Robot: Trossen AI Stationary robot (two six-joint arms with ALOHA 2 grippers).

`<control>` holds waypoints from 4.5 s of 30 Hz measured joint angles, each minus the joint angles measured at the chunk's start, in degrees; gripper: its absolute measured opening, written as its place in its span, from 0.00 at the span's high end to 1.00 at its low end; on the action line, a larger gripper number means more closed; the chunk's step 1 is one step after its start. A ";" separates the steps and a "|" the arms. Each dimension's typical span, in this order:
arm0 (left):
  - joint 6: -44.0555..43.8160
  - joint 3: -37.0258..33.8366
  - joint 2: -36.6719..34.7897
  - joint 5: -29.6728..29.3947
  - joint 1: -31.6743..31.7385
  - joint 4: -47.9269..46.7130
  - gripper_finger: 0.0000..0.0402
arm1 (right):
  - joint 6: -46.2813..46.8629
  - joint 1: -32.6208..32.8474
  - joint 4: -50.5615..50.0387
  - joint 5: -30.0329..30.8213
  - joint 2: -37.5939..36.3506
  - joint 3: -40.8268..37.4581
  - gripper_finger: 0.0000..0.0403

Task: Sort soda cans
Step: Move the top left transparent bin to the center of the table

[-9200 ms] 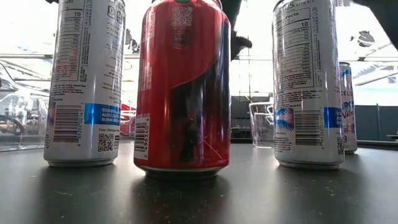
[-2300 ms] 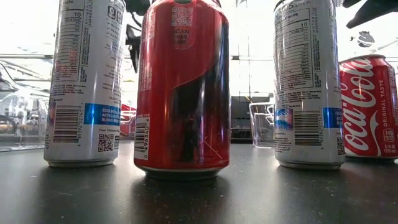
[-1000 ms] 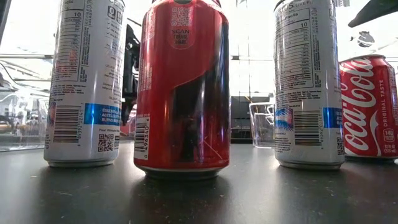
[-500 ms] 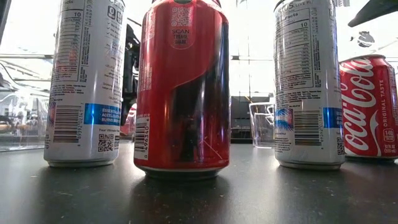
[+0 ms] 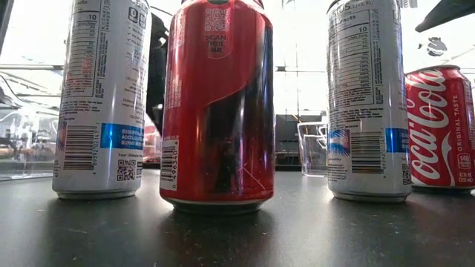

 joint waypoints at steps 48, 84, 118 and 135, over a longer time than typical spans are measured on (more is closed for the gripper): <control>-24.77 34.03 16.62 -6.12 -22.66 -9.30 0.99 | -17.26 0.01 1.47 -0.06 -0.13 0.02 0.11; -43.02 54.17 38.36 -2.53 -35.45 -19.89 0.95 | -31.37 0.14 -1.04 -7.77 -2.29 0.02 0.11; -44.45 54.10 38.34 -3.90 -36.16 -16.21 0.93 | -34.21 0.16 -3.27 -7.77 -2.32 0.02 0.11; -41.09 54.30 38.08 0.35 -36.16 -16.66 0.66 | -35.60 0.16 -3.22 -7.77 -2.32 0.02 0.11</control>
